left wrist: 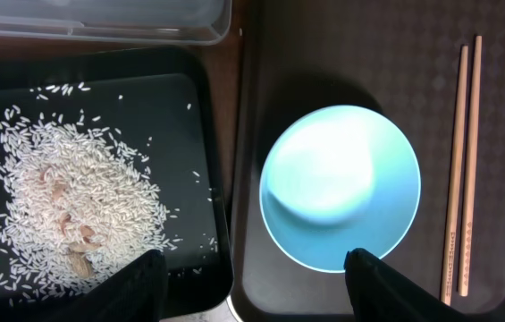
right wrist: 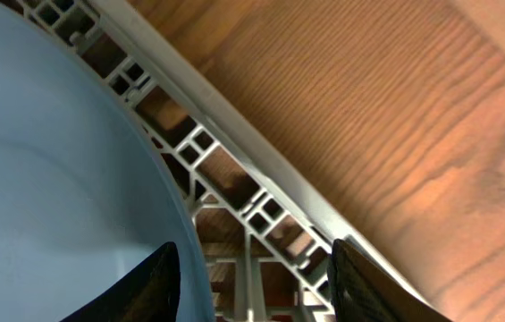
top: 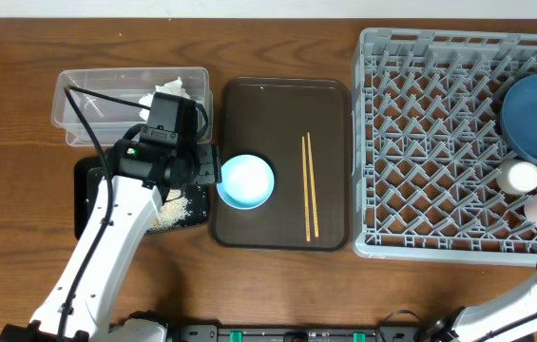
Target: Sort waste into correct bins and load items into the dishwasher rack
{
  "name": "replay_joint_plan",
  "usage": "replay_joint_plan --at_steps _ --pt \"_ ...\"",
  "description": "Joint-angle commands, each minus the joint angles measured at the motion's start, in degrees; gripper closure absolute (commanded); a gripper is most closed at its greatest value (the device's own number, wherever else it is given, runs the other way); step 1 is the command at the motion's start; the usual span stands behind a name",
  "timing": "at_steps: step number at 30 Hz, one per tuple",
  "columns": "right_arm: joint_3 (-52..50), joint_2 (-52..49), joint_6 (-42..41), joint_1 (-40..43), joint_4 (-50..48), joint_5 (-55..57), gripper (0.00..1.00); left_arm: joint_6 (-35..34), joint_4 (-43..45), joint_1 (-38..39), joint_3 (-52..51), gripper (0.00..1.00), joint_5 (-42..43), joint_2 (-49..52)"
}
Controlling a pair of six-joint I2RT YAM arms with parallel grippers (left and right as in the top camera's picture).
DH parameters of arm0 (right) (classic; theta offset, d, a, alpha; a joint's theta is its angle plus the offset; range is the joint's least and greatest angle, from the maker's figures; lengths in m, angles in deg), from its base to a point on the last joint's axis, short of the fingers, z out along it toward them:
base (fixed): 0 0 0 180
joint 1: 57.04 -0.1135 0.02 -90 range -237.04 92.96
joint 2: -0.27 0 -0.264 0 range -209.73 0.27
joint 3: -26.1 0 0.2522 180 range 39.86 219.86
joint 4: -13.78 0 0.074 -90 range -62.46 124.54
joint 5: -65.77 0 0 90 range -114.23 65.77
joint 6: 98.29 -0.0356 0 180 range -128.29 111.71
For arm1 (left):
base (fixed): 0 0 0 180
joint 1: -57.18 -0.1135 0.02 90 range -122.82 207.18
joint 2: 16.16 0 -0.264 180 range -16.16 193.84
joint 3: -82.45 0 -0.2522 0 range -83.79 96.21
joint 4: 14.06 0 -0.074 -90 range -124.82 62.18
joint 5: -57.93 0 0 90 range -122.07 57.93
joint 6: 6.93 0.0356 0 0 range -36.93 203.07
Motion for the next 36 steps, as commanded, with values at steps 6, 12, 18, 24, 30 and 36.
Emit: replay_joint_plan --at_steps 6,12,18,24,30,36 --pt "0.3 -1.5 -0.9 0.7 -0.4 -1.5 0.75 -0.3 0.0 -0.3 0.3 0.33 -0.3 -0.2" --pt "0.4 -0.8 -0.9 0.7 -0.7 -1.6 0.99 -0.4 0.0 -0.3 0.3 0.33 -0.3 -0.2" --pt "0.4 5.6 -0.2 0.6 -6.4 -3.4 0.99 -0.4 0.0 -0.3 0.3 0.33 -0.3 -0.2" --pt "0.4 15.2 10.1 -1.5 -16.4 -7.3 0.99 -0.3 0.0 -0.3 0.3 0.33 -0.3 -0.2" --pt "0.4 19.1 31.3 -6.9 -21.4 -6.8 0.99 -0.3 0.1 -0.3 0.3 0.33 -0.3 -0.2" --pt "0.4 18.7 42.5 -13.1 -23.2 7.4 0.99 -0.3 0.1 -0.3 0.3 0.33 -0.3 -0.2"
